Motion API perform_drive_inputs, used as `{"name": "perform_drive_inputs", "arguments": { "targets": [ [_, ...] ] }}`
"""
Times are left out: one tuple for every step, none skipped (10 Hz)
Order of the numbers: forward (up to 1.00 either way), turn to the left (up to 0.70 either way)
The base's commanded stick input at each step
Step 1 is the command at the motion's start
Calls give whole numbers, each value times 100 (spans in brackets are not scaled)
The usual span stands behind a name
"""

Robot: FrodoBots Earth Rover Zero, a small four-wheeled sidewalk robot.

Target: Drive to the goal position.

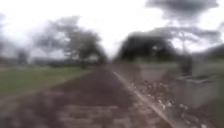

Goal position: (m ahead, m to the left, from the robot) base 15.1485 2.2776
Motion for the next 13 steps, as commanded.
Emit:
{"name": "perform_drive_inputs", "arguments": {
  "targets": [
    [70, 0],
    [70, 0],
    [70, 0],
    [70, 0],
    [70, 0],
    [70, 0],
    [70, 0],
    [70, 0],
    [70, 0],
    [70, 0],
    [70, 0],
    [70, 0],
    [70, 0]
  ]
}}
